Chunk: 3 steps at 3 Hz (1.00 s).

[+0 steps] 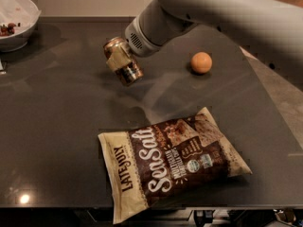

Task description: Place orange can upright

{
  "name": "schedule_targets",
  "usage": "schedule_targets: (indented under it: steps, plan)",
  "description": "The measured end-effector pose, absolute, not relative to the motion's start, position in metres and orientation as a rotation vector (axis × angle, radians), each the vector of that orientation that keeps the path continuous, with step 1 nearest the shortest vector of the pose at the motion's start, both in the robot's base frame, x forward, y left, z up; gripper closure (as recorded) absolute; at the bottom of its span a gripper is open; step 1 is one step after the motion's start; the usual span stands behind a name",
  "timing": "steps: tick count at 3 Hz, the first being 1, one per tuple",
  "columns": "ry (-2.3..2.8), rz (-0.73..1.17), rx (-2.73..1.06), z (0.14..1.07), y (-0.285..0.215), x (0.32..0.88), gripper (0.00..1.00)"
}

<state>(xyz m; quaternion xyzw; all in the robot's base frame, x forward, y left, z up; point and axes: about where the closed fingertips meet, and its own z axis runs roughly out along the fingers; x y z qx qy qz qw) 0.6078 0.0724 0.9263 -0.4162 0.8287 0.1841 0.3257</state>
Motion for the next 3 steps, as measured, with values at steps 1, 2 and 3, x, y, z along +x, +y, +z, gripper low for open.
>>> schedule_targets:
  steps: [1, 2, 3]
  plan:
    - [2.042, 0.584, -1.12, 0.9289, 0.0716, 0.607, 1.0]
    - [1.937, 0.676, -1.157, 0.9301, 0.0711, 0.6037, 1.0]
    - [1.829, 0.727, -1.22, 0.9253, 0.0695, 0.6001, 1.0]
